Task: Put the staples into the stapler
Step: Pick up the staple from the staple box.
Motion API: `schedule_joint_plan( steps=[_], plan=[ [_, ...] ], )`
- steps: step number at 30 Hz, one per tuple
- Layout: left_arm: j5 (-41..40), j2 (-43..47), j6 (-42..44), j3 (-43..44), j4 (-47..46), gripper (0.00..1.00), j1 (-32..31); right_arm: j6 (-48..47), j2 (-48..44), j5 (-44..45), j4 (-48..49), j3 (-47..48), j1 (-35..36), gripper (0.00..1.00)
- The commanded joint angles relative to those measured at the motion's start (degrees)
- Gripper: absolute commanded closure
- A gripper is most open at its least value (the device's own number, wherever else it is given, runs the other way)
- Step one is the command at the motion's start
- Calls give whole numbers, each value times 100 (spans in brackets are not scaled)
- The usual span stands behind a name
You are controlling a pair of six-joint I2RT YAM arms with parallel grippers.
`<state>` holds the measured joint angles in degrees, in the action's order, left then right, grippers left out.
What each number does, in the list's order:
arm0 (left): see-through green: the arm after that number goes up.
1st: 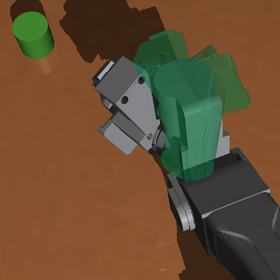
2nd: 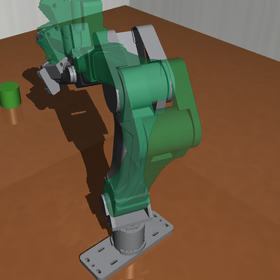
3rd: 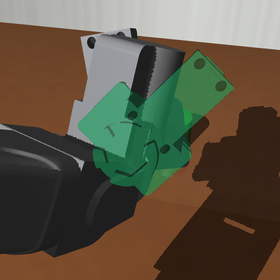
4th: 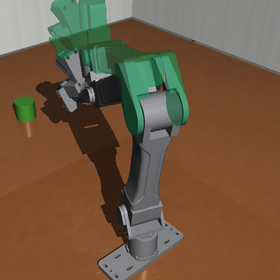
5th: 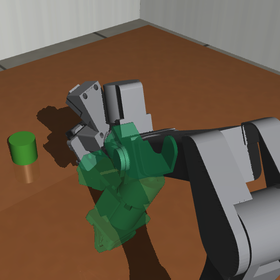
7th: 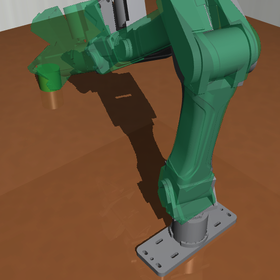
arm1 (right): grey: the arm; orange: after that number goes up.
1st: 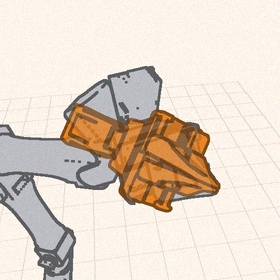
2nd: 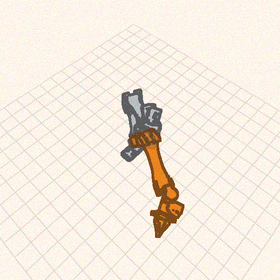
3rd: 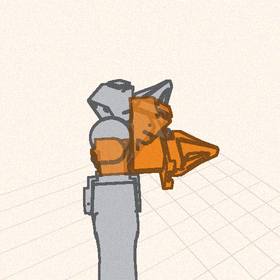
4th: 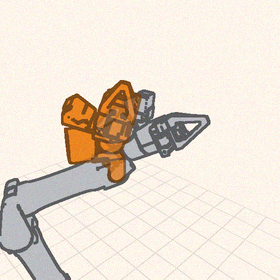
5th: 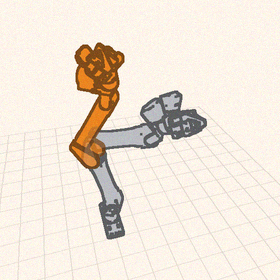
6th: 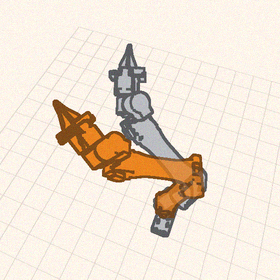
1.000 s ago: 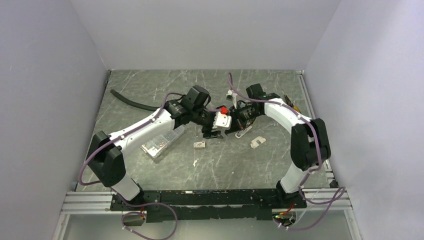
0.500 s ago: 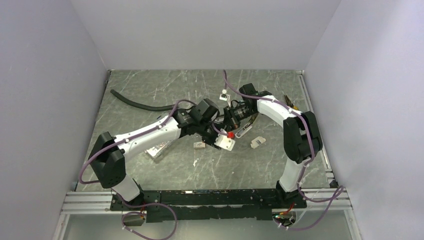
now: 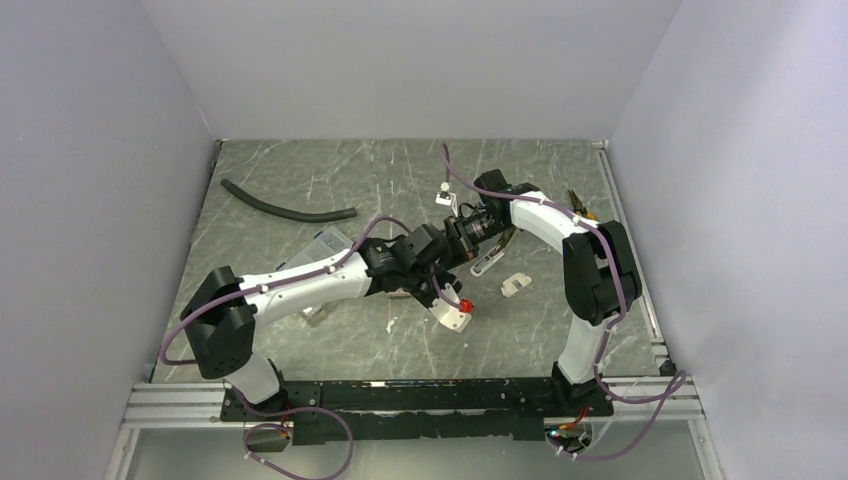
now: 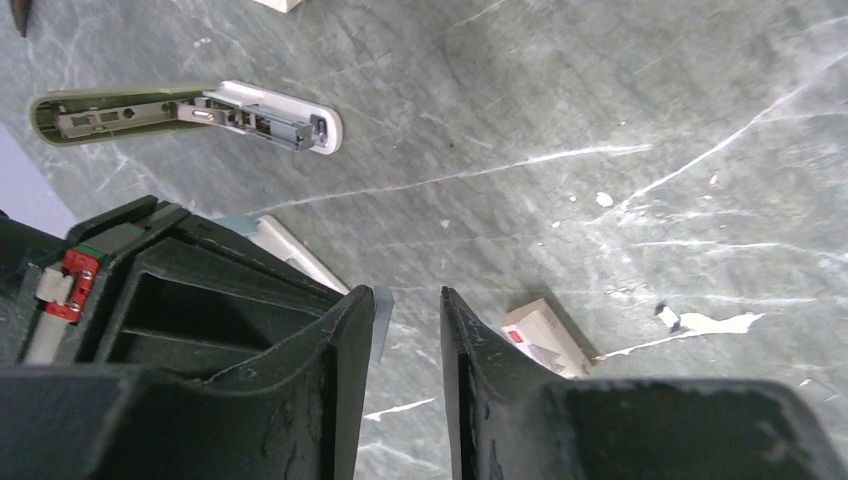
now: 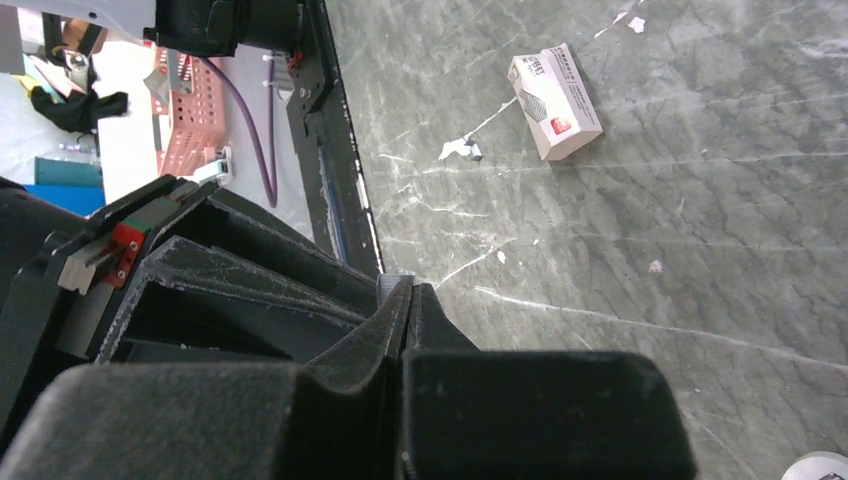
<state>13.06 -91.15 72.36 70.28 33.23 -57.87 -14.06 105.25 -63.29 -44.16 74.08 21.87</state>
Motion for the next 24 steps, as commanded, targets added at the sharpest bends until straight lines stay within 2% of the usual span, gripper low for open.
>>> schedule_joint_plan(
  steps=[1,14,24],
  plan=[
    [-597,-105,265,-15,-405,65,-167,38,-130,-57,47,60,45,100],
    [-1008,-190,388,-52,-645,73,-303,35,-155,74,48,2,81,100],
    [-1138,-229,457,-49,-530,69,-334,-8,-129,142,-9,36,90,100]
  ],
)
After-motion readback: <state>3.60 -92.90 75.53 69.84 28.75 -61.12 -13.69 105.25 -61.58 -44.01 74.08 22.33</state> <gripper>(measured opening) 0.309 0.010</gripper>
